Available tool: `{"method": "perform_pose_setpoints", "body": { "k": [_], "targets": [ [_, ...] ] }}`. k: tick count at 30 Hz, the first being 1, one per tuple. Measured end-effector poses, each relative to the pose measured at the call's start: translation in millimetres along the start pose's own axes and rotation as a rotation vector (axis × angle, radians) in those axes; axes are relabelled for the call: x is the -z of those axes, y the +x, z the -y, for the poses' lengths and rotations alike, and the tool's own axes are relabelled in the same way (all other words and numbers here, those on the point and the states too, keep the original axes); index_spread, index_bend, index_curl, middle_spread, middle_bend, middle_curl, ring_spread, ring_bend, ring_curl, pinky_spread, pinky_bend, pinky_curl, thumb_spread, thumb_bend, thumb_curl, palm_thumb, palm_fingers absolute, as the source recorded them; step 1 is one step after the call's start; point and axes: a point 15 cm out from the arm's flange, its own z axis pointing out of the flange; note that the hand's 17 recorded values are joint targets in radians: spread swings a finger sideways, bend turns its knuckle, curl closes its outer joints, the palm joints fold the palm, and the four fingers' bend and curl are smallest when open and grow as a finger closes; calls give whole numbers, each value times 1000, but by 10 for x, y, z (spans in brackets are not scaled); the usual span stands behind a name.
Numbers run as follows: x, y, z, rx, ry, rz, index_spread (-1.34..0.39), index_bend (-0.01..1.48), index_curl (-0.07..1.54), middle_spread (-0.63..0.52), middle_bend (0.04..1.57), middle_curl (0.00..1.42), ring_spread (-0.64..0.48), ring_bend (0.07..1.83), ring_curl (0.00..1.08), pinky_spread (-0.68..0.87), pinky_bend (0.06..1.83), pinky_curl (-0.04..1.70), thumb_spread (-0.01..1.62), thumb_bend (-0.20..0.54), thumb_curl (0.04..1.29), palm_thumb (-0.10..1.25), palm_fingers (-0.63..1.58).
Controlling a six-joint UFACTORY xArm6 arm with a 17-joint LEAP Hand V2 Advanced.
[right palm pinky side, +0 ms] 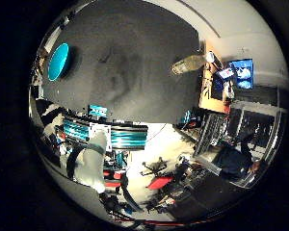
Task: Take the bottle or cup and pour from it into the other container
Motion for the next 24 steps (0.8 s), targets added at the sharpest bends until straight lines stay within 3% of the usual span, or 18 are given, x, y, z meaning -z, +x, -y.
{"method": "perform_pose_setpoints", "body": {
  "k": [14,24],
  "targets": [
    [341,494,191,-98,99,22,-384,168,352,-91,216,375,37,419,162,445,570,-7,1145,-21,341,686,468],
    [680,1182,272,-212,288,153,-347,157,271,-48,274,381,37,555,193,429,766,-5,1148,-22,337,651,351]
  ]
}}
